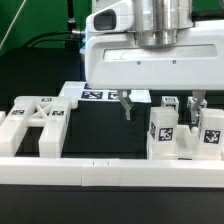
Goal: Assemble chair
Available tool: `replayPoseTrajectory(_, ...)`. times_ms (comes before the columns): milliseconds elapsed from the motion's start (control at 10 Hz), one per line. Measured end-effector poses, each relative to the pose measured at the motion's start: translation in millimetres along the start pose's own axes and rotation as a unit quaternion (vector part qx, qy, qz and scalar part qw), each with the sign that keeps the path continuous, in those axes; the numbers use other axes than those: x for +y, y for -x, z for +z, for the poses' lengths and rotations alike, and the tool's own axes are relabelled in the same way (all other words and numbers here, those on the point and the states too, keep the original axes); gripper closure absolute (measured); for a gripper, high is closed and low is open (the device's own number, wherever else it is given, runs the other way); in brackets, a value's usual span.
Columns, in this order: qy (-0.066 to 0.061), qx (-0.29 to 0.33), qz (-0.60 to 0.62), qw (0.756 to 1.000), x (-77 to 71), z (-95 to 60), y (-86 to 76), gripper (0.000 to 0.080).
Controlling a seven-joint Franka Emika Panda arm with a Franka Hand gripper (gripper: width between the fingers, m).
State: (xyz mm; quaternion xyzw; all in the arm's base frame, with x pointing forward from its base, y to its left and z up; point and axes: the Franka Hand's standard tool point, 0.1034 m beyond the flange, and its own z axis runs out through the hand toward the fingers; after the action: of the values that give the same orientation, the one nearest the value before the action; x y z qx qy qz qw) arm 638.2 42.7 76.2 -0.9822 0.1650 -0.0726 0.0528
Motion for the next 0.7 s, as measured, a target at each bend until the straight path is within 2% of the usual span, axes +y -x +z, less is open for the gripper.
replayPoseTrajectory(200,0.007,0.001,-0.081,0.997,-2.4,1.4,-1.3,0.0151)
replayPoseTrajectory(400,0.02,-0.001,-0.2,0.98,-2.5,1.8,-1.5,0.0151)
replayPoseTrajectory(700,0.022,0.0,-0.222,0.975,-3.9,1.5,-1.7,0.0174)
